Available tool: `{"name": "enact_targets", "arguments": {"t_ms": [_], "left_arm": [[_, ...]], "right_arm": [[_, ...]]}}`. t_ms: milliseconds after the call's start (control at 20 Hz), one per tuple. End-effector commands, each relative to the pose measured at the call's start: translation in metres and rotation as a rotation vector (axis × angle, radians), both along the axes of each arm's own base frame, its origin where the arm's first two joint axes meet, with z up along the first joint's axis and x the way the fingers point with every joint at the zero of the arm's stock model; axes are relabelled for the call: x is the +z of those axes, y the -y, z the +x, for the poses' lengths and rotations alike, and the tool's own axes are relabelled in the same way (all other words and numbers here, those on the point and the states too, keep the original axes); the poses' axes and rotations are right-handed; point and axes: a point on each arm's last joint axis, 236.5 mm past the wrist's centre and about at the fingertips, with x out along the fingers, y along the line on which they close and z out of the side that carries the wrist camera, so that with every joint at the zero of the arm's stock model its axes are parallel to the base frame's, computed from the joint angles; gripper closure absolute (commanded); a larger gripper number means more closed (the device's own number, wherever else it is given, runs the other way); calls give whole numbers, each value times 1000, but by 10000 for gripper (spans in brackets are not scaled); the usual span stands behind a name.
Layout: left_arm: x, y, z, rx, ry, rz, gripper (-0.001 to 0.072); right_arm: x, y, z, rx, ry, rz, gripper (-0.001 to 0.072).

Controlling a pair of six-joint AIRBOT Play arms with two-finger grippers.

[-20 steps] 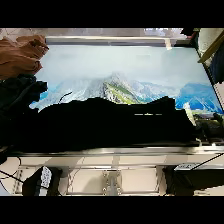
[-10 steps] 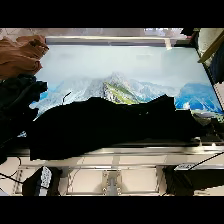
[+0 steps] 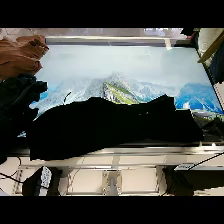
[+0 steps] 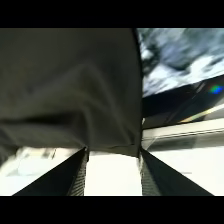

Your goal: Fold the clothes and pants, and hang the long-sleeved shirts on hangers.

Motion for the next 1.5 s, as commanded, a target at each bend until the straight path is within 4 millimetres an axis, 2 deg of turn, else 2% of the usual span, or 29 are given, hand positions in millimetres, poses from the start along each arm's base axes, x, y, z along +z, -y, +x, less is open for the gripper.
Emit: {"name": "enact_targets", "arguments": {"t_ms": [0, 50, 100, 150, 250, 350, 450, 550, 650, 750, 900, 1000, 1100, 1200, 1450], "left_arm": [[38, -6, 76, -9, 354, -13, 288], [22, -5, 84, -4, 330, -70, 286], [-3, -2, 90, -5, 275, -138, 286], [-26, 1, 95, 5, 238, -202, 285], [-59, 16, 114, -16, 223, -341, 286], [-70, 38, 140, -156, 244, -433, 286], [-74, 41, 148, -159, 249, -479, 284], [-66, 39, 145, -160, 250, -480, 284], [-48, 35, 129, -127, 258, -506, 284], [-32, 28, 90, -67, 235, -539, 284], [-5, -6, 39, 119, 288, -484, 285], [-8, -6, 12, 200, 276, -545, 286], [-19, 3, 14, 244, 317, -640, 286], [-30, 12, 32, 261, 390, -727, 284], [-56, 18, 72, 268, 446, -773, 283]], "right_arm": [[64, 51, 49, -171, 164, -200, 362], [90, 56, 78, -201, 287, -225, 362], [107, 51, 101, -198, 372, -223, 363], [115, 37, 120, -167, 415, -209, 363], [113, 4, 142, -73, 415, -198, 362], [113, -24, 163, -19, 420, -192, 364], [113, -51, 178, 23, 424, -175, 364], [113, -75, 184, 67, 412, -149, 364], [112, -92, 181, 101, 388, -116, 364], [111, -101, 174, 117, 357, -86, 364], [110, -104, 171, 124, 342, -72, 364], [110, -102, 172, 120, 346, -81, 364], [109, -98, 174, 112, 352, -99, 364], [108, -96, 174, 119, 349, -108, 364], [107, -95, 172, 130, 348, -115, 364]]}}
